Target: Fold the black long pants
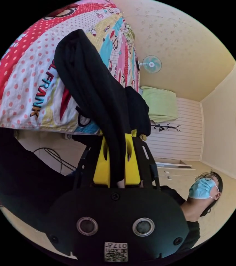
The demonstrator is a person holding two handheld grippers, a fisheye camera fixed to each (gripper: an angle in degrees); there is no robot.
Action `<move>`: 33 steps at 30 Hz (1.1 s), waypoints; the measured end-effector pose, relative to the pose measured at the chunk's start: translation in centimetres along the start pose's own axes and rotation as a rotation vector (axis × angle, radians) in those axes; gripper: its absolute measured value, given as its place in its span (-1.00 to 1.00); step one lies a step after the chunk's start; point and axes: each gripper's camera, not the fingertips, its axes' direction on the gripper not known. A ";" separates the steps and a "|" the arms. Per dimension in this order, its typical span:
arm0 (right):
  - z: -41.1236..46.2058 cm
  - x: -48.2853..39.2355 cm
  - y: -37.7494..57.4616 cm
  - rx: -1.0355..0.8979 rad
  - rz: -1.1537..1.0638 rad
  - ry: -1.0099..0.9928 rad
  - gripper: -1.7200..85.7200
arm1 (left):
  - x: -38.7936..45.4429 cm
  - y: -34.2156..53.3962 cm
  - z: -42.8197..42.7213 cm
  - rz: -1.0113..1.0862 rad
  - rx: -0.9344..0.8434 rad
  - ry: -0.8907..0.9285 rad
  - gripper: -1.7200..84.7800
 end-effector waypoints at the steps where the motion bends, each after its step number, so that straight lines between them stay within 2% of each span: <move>1: 0.3 -0.3 -0.1 -0.005 -0.007 -0.011 -0.42 | 0.2 0.4 -0.2 0.004 0.009 -0.005 -0.78; 7: 3.6 -12.7 0.5 -0.142 -0.239 0.131 -0.49 | 7.5 4.7 -1.8 0.213 0.067 -0.068 -0.78; 13: 4.9 -29.6 -0.8 -0.259 -0.592 0.193 -0.53 | 19.8 7.0 -0.1 0.523 0.115 -0.075 -0.78; 18: -0.2 -47.5 1.4 -0.219 -0.981 0.329 -0.56 | 31.2 5.8 7.5 0.848 0.044 0.017 -0.78; 20: -2.9 -51.6 2.4 -0.174 -1.046 0.394 -0.57 | 33.2 4.3 11.4 0.891 -0.007 0.081 -0.78; 22: -6.3 -53.7 2.9 -0.119 -1.036 0.458 -0.58 | 33.6 2.2 16.2 0.866 -0.073 0.150 -0.77; 25: -13.8 -51.9 2.8 0.048 -0.839 0.590 -0.59 | 30.7 -1.7 25.9 0.748 -0.198 0.165 -0.74; 28: -22.8 -44.0 2.9 0.332 -0.439 0.873 -0.62 | 23.0 -5.3 37.3 0.536 -0.319 0.008 -0.69; 29: -25.7 -40.5 3.7 0.460 -0.275 1.018 -0.63 | 19.0 -6.1 42.1 0.435 -0.407 -0.094 -0.68; 30: -27.2 -37.8 4.9 0.518 -0.218 1.076 -0.65 | 15.3 -6.3 45.9 0.345 -0.492 -0.123 -0.68; 31: -27.6 -36.8 5.7 0.526 -0.224 1.050 -0.66 | 13.8 -6.2 46.7 0.322 -0.501 -0.092 -0.68; 33: -27.5 -34.7 9.2 0.585 -0.283 0.913 -0.67 | 10.8 -5.7 46.4 0.280 -0.466 0.119 -0.70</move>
